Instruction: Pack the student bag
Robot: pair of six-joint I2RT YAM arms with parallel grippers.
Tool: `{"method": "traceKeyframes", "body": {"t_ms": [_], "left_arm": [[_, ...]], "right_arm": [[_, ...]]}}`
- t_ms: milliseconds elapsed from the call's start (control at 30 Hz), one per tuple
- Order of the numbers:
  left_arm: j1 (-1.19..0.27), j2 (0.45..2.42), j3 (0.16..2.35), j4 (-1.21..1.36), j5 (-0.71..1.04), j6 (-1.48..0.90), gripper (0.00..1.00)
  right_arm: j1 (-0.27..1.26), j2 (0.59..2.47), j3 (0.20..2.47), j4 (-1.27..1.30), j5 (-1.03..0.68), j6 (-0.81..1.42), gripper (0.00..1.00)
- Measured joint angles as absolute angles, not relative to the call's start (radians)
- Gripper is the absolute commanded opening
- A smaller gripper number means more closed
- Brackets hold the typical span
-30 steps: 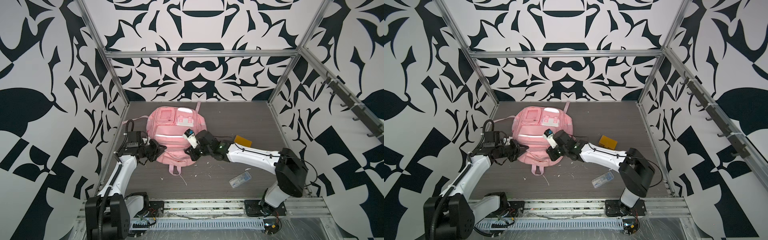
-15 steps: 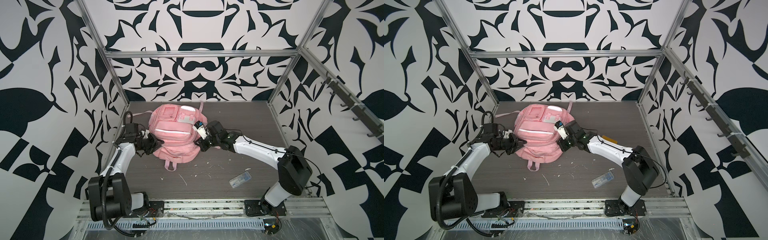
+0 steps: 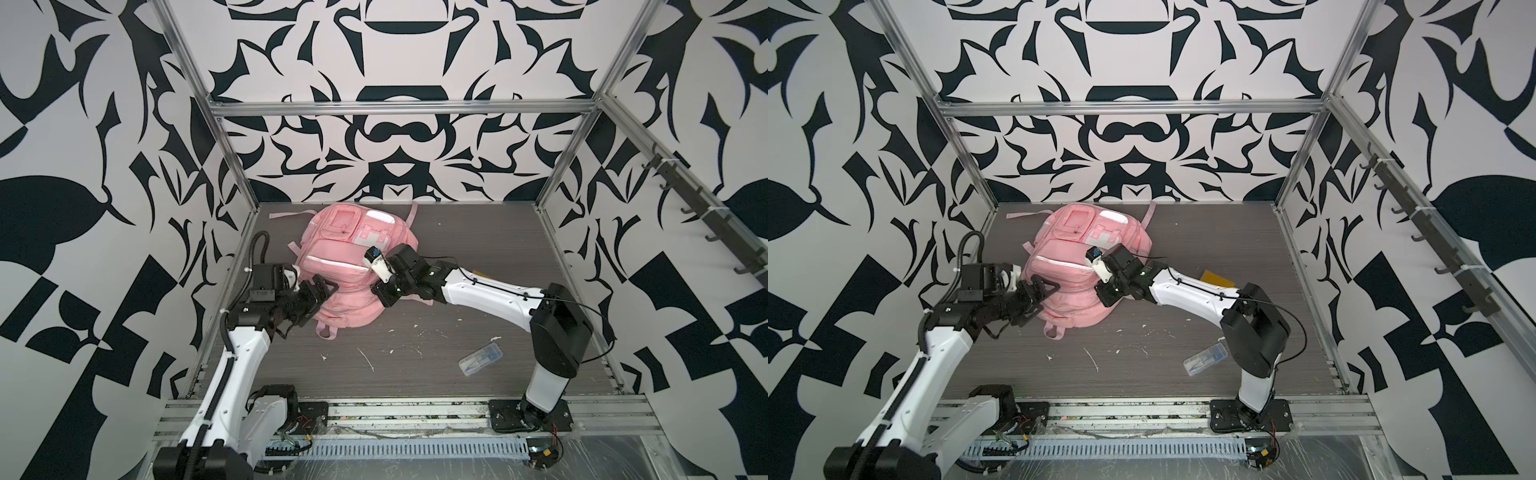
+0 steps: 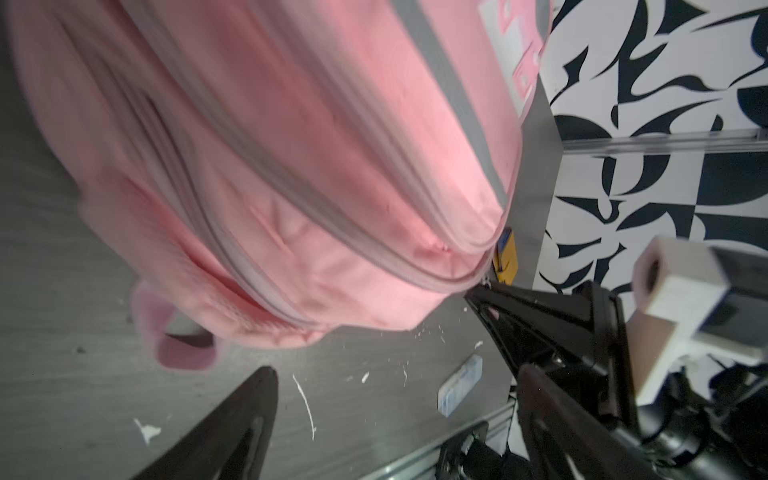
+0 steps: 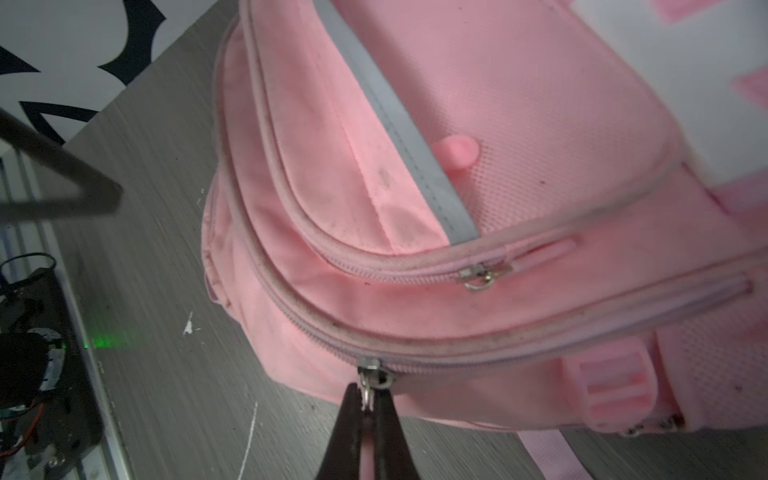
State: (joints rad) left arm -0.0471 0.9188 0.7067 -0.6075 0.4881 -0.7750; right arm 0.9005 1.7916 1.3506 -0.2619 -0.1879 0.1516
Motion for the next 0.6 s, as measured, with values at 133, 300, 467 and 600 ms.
{"method": "traceKeyframes", "body": {"t_ms": [133,300,467,600], "left_arm": [[-0.048,0.986,0.669,-0.560,0.510,-0.853,0.79],[-0.048,1.063,0.670,-0.498,0.520,-0.901,0.65],[-0.047,1.117,0.671,-0.450,0.537,-0.934,0.36],[-0.047,1.135,0.671,-0.431,0.548,-0.947,0.20]], "right_arm": [[0.960,1.811,1.361,-0.237,-0.189,0.192,0.00],[0.997,1.840,1.373,-0.220,-0.198,0.231,0.00],[0.998,1.842,1.372,-0.212,-0.198,0.245,0.00],[0.998,1.840,1.348,-0.203,-0.191,0.257,0.00]]}}
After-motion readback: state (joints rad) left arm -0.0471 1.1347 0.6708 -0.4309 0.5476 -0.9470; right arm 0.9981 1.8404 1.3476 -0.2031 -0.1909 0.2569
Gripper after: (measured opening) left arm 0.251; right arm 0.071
